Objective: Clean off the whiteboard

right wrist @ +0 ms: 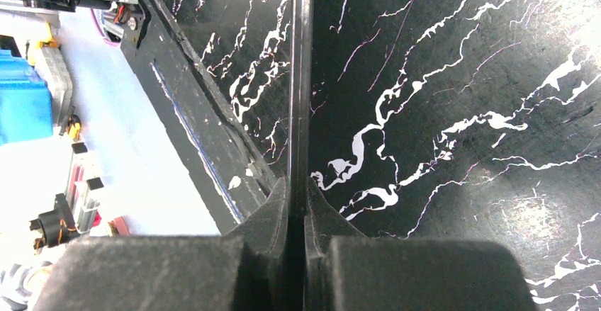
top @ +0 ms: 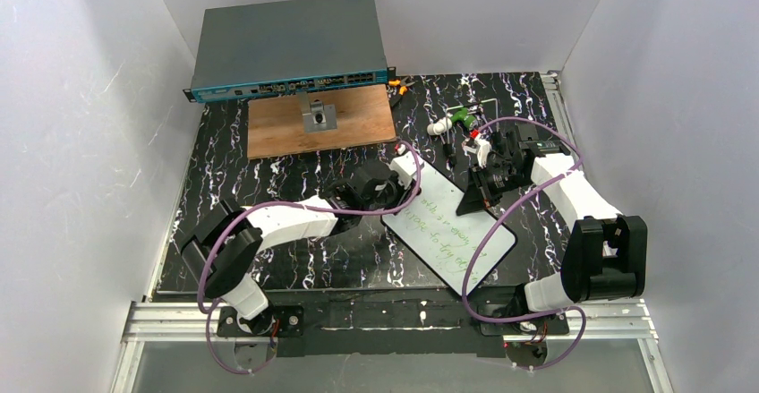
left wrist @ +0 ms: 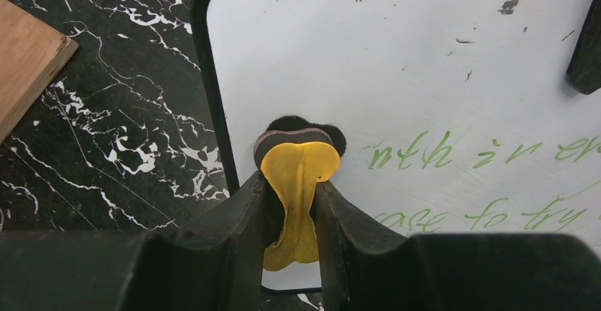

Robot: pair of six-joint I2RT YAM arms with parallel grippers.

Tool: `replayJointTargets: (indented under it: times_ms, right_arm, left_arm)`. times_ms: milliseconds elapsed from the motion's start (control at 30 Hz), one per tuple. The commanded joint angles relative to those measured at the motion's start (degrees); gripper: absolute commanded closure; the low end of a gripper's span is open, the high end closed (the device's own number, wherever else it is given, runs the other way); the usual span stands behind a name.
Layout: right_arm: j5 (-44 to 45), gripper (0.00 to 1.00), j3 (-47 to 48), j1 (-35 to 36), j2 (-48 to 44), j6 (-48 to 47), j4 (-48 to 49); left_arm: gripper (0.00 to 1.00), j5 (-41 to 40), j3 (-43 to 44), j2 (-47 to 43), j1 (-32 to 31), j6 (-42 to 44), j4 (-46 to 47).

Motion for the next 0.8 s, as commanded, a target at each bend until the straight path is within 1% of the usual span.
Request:
replayJointTargets:
  times_ms: [0,133,200,333,467,567,633,767]
  right_arm:
    - [-3.5,0.99,1.3,0.8,-1.0,-5.8,3.6]
    - [-3.5,0.99,1.3,0.8,-0.8,-5.9,3.5]
    - [-3.5,0.99,1.3,0.8,-0.9,-5.9,3.5]
    - [-3.5,0.99,1.3,0.8,-0.9,-6.0,3.6]
    - [-3.5,0.99,1.2,0.8,-1.0,-6.0,3.5]
    - [-3.5,0.99,1.2,0.8,-1.1,-6.0,3.5]
    - [-3.6,0.99,1.3,0.8,-1.1,-6.1,3.5]
    - [-3.5,0.99,1.3,0.7,-1.1,-6.1,3.4]
  left_arm:
    - [1.0,0.0,-0.6,-2.1,-2.1,4.3,-3.7]
    - [1.0,-0.6,-2.2,-3.1,-2.7,3.2,-1.4]
    - [1.0,-2.0,-1.5,-3.2,-2.7,3.3,-1.6]
    - [1.0,-7.3,1.9,-2.5,-1.6,1.9,-4.7]
    - [1.0,-9.9,5.1,-1.4,-0.2,0.4,-8.5]
    - [1.0,-11.5,5.7,-1.5,0.0,0.4,-8.8]
    - [1.0,-10.3,5.4,-1.9,-0.1,0.4,-8.4]
    - [1.0,-1.1,2.1,-3.0,-0.5,2.1,-5.0]
